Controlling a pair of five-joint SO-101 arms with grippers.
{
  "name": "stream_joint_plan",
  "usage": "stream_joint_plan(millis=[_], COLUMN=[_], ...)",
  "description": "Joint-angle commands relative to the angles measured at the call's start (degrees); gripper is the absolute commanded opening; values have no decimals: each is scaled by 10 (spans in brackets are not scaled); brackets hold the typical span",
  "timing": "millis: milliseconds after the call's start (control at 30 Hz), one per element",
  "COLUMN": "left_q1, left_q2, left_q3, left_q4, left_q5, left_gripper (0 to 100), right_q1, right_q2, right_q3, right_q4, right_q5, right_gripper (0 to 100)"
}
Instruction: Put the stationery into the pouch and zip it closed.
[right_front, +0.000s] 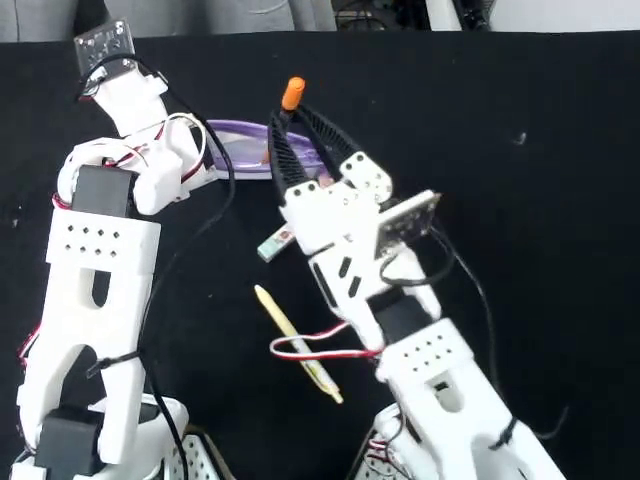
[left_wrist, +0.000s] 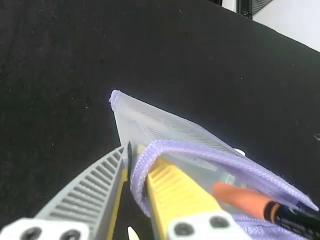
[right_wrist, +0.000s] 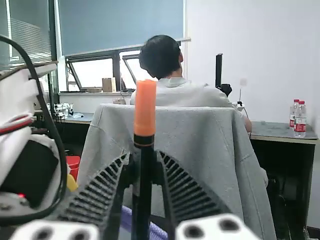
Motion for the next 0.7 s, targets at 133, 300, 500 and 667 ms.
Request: stream_joint_plan(millis=[133,300,500,667], left_q1=[12,10,6,-9], left_q2=[4,8,4,3], left_q3=[3,3,2,-2], left_q4=[-11,-12,-15,-16], left_q5=[-3,-3,-4,-6], left_gripper=[29,29,29,29], right_q1=[18,11,14,27], right_q2=[69,83,17,-122], right_q3=[17,11,-11,-59], right_q4=[-88,-84,36,257], right_q5=[-2,-3,2,54], right_gripper=[15,221,286,269])
